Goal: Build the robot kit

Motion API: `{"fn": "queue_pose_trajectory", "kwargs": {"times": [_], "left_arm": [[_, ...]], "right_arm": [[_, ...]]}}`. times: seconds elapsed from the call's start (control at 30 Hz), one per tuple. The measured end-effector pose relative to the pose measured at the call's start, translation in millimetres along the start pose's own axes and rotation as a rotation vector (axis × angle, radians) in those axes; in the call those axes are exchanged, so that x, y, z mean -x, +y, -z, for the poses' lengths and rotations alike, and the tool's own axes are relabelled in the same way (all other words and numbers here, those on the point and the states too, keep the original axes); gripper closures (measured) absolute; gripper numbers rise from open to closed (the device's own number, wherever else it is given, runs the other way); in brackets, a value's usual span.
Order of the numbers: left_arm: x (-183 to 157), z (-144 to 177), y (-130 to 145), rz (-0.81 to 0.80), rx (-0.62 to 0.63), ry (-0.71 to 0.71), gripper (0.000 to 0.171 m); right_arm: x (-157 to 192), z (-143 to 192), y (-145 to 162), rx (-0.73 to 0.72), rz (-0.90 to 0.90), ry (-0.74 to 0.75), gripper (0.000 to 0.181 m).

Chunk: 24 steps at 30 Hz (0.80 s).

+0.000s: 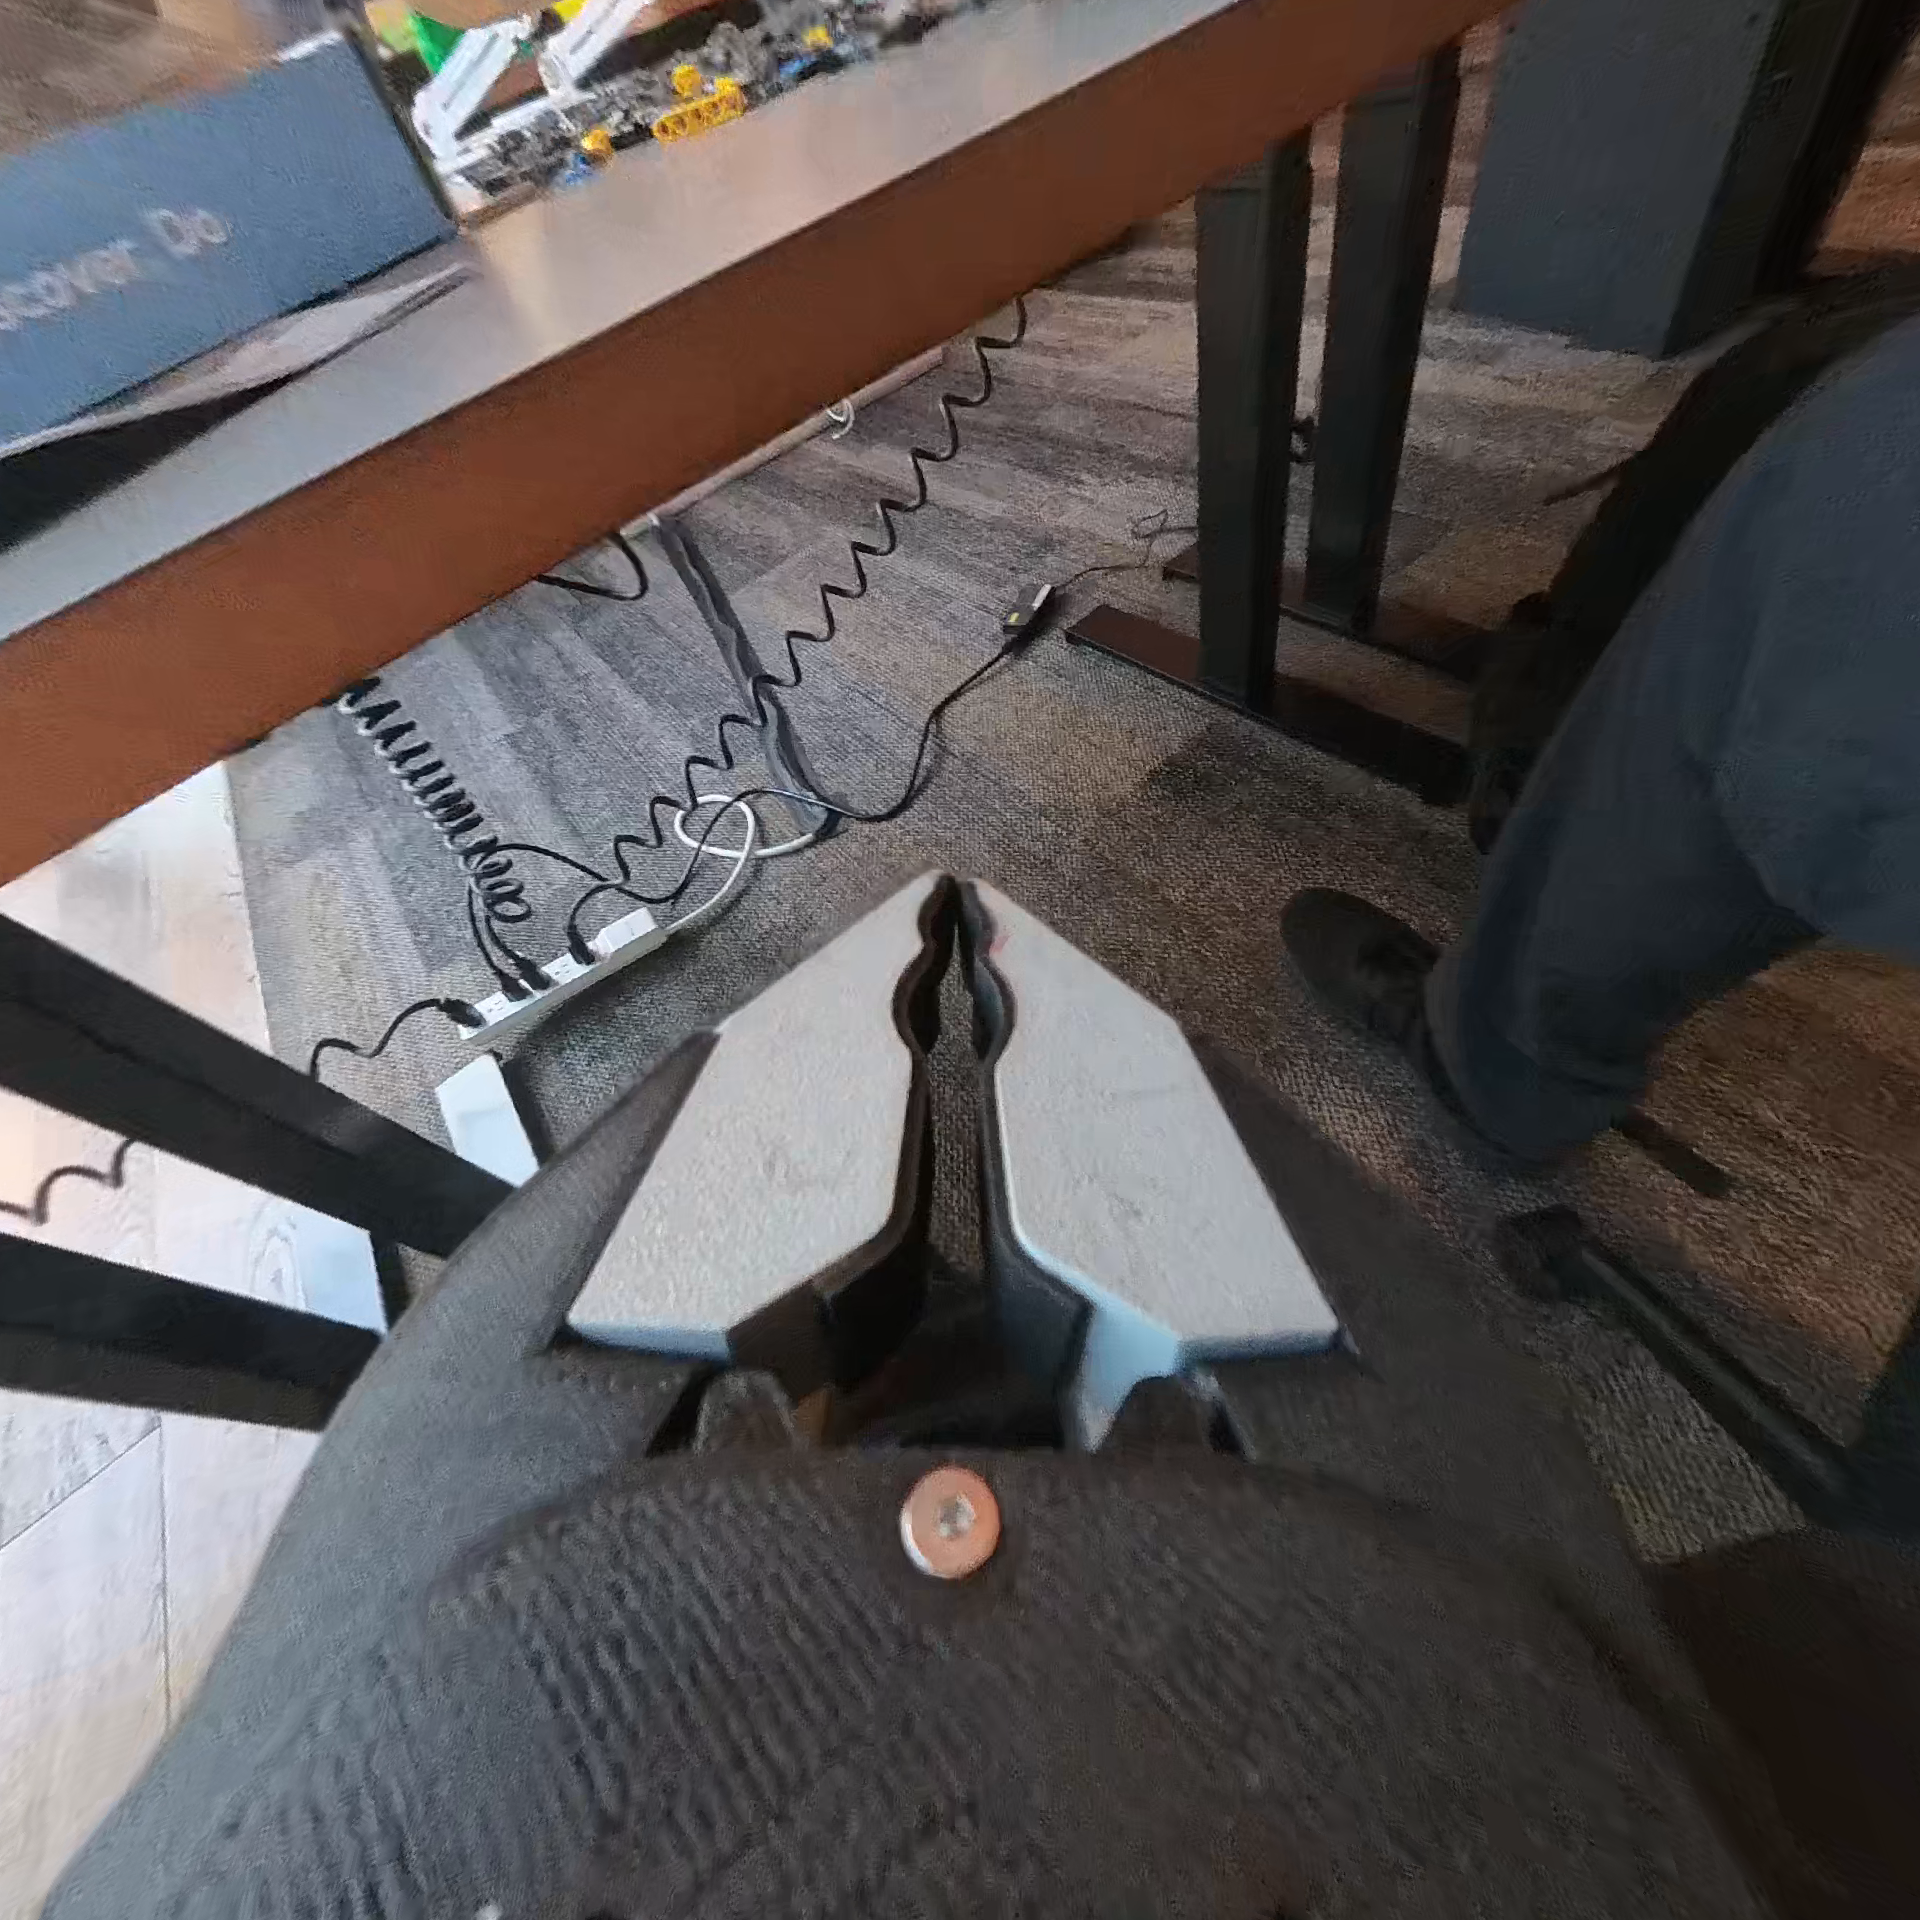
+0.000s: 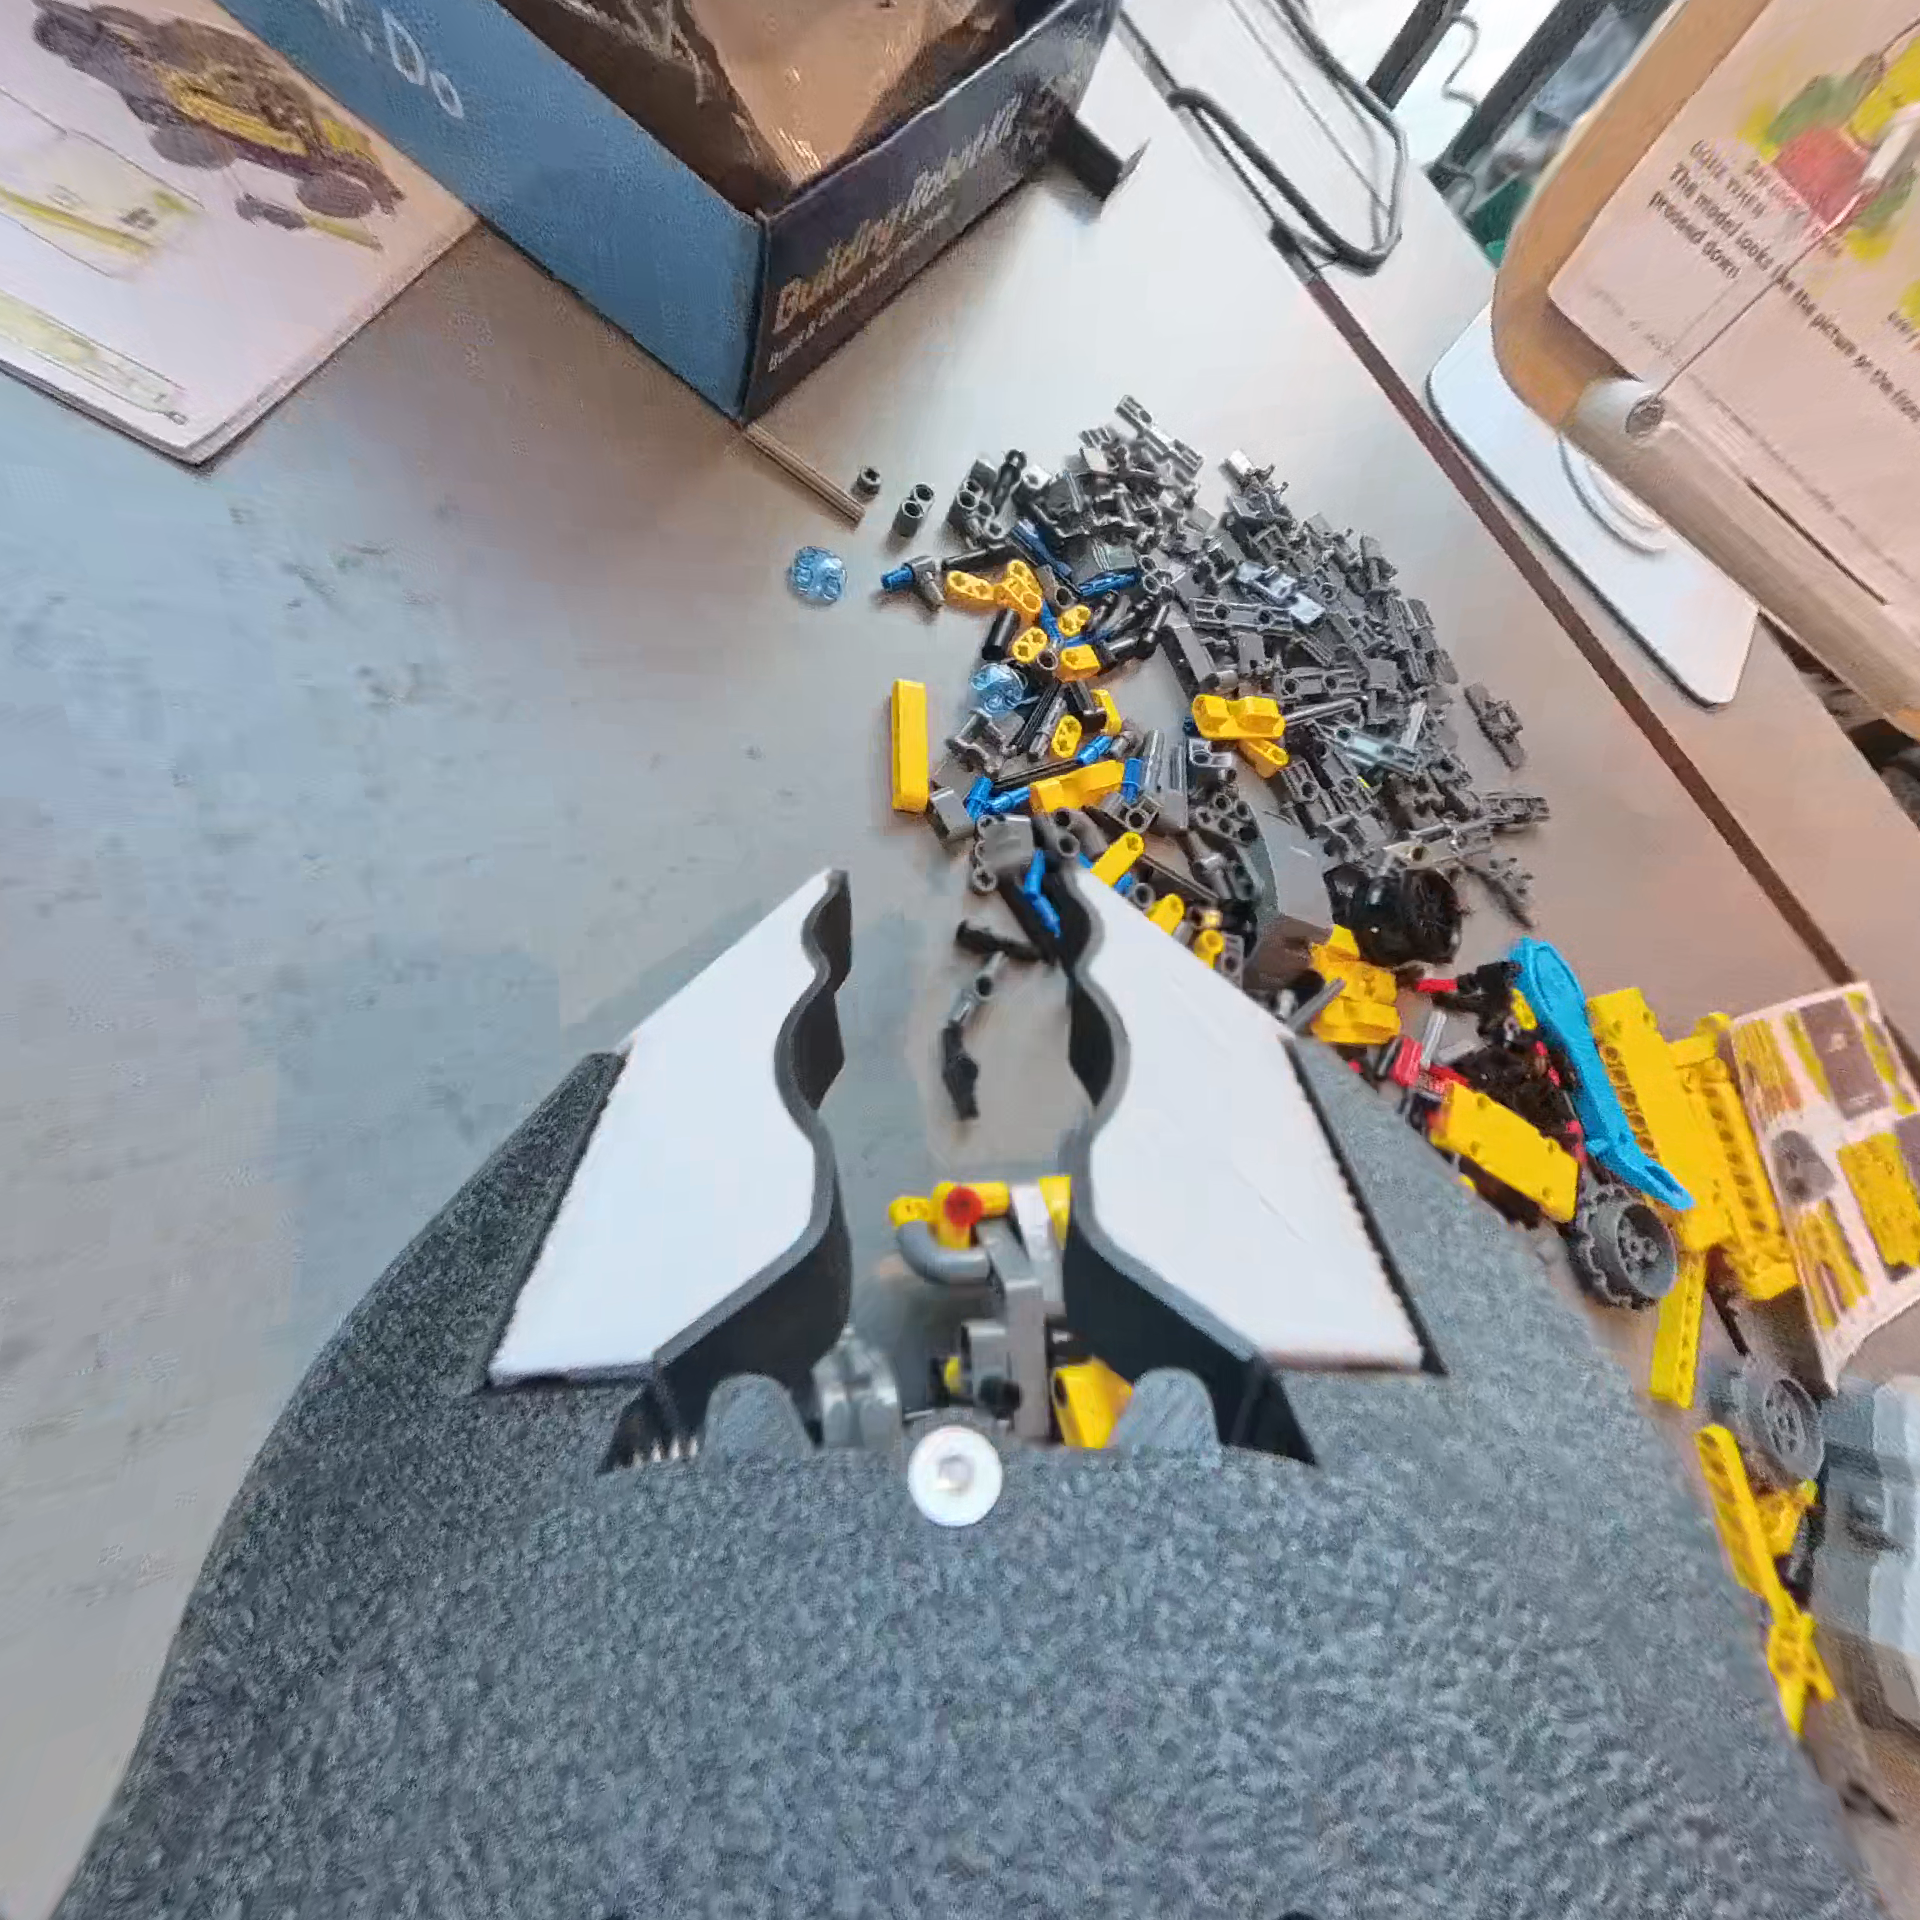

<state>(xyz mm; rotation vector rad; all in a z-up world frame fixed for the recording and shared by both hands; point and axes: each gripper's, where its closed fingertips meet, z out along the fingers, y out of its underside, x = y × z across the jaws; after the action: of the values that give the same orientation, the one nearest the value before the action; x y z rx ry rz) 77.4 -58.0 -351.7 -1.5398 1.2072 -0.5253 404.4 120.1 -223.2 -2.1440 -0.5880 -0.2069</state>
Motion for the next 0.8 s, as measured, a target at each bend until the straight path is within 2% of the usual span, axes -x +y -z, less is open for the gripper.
{"fn": "queue_pose_trajectory", "kwargs": {"times": [0.1, 0.17, 0.27, 0.3, 0.37, 0.43, 0.47, 0.53, 0.57, 0.67, 0.73, 0.8], "left_arm": [[-9, -21, -2, -0.043, 0.055, 0.1, 0.171], [-9, -30, -11, -0.077, 0.023, 0.125, 0.171], [1, -47, -25, -0.159, -0.037, 0.116, 0.171], [2, -55, -27, -0.177, -0.037, 0.133, 0.171], [3, -72, -34, -0.186, -0.034, 0.177, 0.169], [-3, -86, -45, -0.111, -0.035, 0.267, 0.159], [-9, -91, -52, -0.046, -0.025, 0.333, 0.149], [-23, -101, -74, 0.058, -0.002, 0.457, 0.128], [-30, -104, -93, 0.079, -0.013, 0.509, 0.122], [-39, -118, -173, 0.062, -0.126, 0.573, 0.126], [-41, -142, -218, 0.039, -0.124, 0.567, 0.122], [-47, -171, -251, 0.034, -0.077, 0.58, 0.117]], "right_arm": [[2, -4, -7, 0.036, -0.056, -0.16, 0.152], [5, 15, -22, 0.046, -0.126, -0.246, 0.152], [28, 86, -64, -0.089, -0.211, -0.502, 0.142], [24, 113, -70, -0.135, -0.212, -0.522, 0.143], [-12, 155, -64, -0.212, -0.189, -0.385, 0.147], [-68, 182, -31, -0.247, -0.191, -0.15, 0.146], [-89, 192, -8, -0.249, -0.21, -0.082, 0.134], [-108, 201, 44, -0.22, -0.291, -0.085, 0.118], [-112, 201, 69, -0.201, -0.353, -0.099, 0.113], [-99, 191, 125, -0.245, -0.491, -0.175, 0.103], [-91, 174, 153, -0.278, -0.535, -0.164, 0.101], [-87, 155, 171, -0.279, -0.545, -0.138, 0.095]]}}
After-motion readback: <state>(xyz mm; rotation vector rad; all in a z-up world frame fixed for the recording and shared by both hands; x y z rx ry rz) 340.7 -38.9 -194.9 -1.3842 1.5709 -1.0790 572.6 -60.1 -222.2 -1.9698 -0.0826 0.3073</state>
